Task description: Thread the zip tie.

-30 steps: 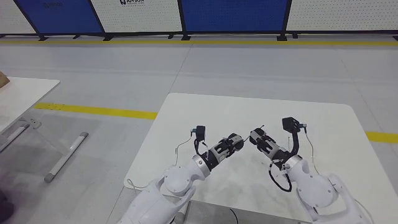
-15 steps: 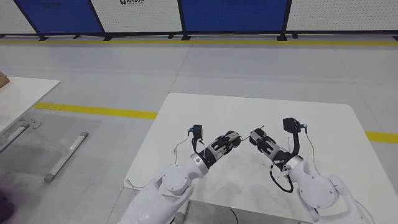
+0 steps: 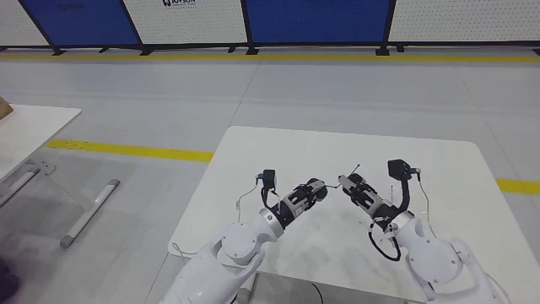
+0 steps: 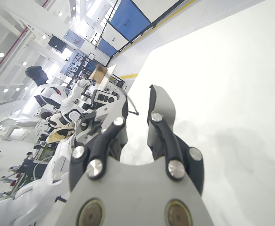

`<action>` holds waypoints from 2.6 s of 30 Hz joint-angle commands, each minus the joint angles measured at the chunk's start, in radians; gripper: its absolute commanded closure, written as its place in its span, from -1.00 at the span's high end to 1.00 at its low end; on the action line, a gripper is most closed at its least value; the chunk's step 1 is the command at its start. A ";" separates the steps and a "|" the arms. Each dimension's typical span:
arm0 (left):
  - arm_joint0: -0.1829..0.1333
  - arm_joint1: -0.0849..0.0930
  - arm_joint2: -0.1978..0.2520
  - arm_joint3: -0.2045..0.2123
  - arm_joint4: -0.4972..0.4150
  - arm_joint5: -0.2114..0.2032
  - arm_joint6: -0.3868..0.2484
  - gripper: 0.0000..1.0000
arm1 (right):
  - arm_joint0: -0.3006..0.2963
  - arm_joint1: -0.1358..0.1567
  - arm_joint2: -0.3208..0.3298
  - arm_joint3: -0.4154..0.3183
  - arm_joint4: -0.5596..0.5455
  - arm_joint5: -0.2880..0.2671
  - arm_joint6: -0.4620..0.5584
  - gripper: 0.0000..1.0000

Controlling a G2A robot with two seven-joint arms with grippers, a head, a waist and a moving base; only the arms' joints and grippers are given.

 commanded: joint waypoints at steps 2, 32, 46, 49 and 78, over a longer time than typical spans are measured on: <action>-0.003 -0.001 0.002 0.003 0.000 0.001 0.004 -1.00 | -0.006 0.000 0.005 -0.003 -0.004 -0.003 -0.002 -0.42; 0.007 -0.008 0.012 -0.013 0.028 0.019 0.030 0.92 | -0.018 -0.005 0.019 -0.014 -0.067 -0.010 0.026 -1.00; -0.014 -0.015 0.038 0.009 0.060 0.045 0.036 -0.06 | -0.025 -0.009 0.014 -0.020 -0.097 -0.015 0.016 -1.00; -0.017 -0.016 0.042 0.010 0.063 0.046 0.036 -0.16 | -0.026 -0.010 0.016 -0.022 -0.097 -0.017 0.015 -1.00; -0.021 -0.018 0.034 -0.002 0.067 0.031 0.013 -1.00 | -0.011 -0.020 0.009 -0.011 -0.116 -0.003 0.047 -1.00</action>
